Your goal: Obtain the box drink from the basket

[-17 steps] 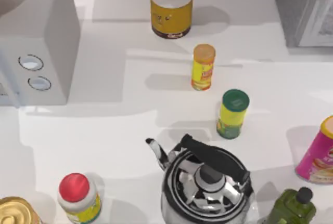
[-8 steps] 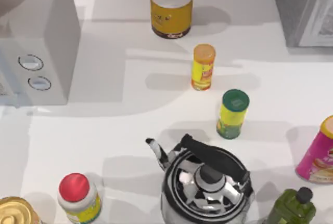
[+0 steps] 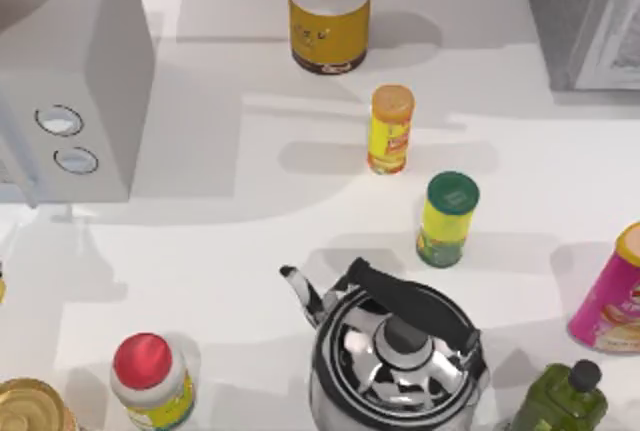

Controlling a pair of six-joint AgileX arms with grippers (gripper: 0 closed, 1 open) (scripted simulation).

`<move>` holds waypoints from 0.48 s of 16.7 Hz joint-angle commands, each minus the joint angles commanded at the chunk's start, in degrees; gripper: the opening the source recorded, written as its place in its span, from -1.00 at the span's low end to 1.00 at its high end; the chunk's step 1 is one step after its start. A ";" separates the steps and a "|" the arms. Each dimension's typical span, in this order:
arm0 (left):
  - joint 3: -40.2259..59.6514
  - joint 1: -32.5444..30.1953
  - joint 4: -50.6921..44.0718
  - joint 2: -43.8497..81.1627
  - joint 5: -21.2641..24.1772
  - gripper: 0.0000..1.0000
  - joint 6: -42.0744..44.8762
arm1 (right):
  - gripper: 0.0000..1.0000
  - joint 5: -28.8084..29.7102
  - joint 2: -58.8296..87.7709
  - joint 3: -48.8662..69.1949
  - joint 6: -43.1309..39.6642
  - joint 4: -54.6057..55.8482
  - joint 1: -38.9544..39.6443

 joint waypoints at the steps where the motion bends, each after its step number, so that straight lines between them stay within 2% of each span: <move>1: -3.34 -0.65 0.22 -3.17 -0.59 -1.00 -0.04 | 1.00 0.00 0.00 0.00 0.00 0.00 0.00; 4: -9.87 -2.04 0.76 -9.53 -1.74 -1.00 -0.08 | 1.00 0.00 0.00 0.00 0.00 0.00 0.00; 8: -11.18 -2.34 0.91 -10.81 -1.96 -1.00 -0.07 | 1.00 0.00 0.00 0.00 0.00 0.00 0.00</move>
